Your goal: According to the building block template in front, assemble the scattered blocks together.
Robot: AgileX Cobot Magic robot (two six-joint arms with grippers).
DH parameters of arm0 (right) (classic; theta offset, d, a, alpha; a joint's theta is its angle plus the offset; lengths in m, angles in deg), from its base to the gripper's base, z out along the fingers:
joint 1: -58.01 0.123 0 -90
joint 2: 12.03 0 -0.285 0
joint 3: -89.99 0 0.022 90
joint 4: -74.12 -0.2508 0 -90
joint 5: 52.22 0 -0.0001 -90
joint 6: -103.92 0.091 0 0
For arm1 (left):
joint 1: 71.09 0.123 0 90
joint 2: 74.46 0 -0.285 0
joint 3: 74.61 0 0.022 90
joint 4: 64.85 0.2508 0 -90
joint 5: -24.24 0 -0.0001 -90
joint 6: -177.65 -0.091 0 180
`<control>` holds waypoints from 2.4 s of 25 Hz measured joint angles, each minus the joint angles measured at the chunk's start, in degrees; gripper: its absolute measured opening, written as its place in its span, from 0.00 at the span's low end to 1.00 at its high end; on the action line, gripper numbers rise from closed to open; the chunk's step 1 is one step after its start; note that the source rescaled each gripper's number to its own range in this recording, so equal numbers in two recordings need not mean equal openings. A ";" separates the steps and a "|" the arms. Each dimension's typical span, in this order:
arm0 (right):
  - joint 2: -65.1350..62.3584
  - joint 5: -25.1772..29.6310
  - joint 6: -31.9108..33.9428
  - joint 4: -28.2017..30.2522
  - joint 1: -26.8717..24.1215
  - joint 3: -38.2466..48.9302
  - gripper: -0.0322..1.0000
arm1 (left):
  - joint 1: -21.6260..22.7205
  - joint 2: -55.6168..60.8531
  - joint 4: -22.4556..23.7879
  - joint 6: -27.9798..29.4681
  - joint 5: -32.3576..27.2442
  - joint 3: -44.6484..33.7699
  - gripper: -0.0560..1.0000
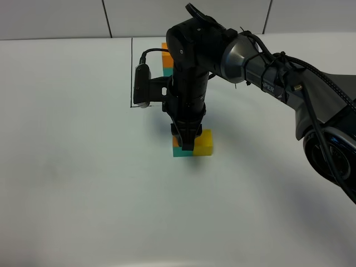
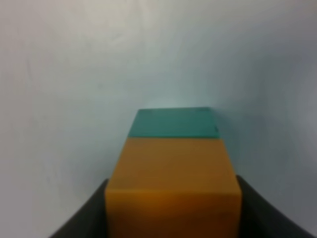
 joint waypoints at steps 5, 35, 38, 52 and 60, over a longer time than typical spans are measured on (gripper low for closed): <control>0.43 0.00 0.44 0.00 0.00 -0.18 0.03 | 0.00 0.00 0.00 0.00 0.00 0.00 0.83; 1.22 0.07 1.12 0.07 0.00 -0.24 0.57 | 0.00 0.00 0.00 0.00 0.00 0.00 0.83; 0.42 0.01 2.45 0.39 0.00 -0.24 0.81 | 0.00 0.00 0.00 0.00 0.00 0.00 0.83; -15.20 0.01 18.30 7.43 -1.21 6.28 0.94 | 0.00 0.00 0.00 0.00 0.00 0.00 0.83; -30.35 -11.29 33.85 7.17 -7.96 31.81 0.94 | 0.00 0.00 0.00 0.00 0.00 0.00 0.83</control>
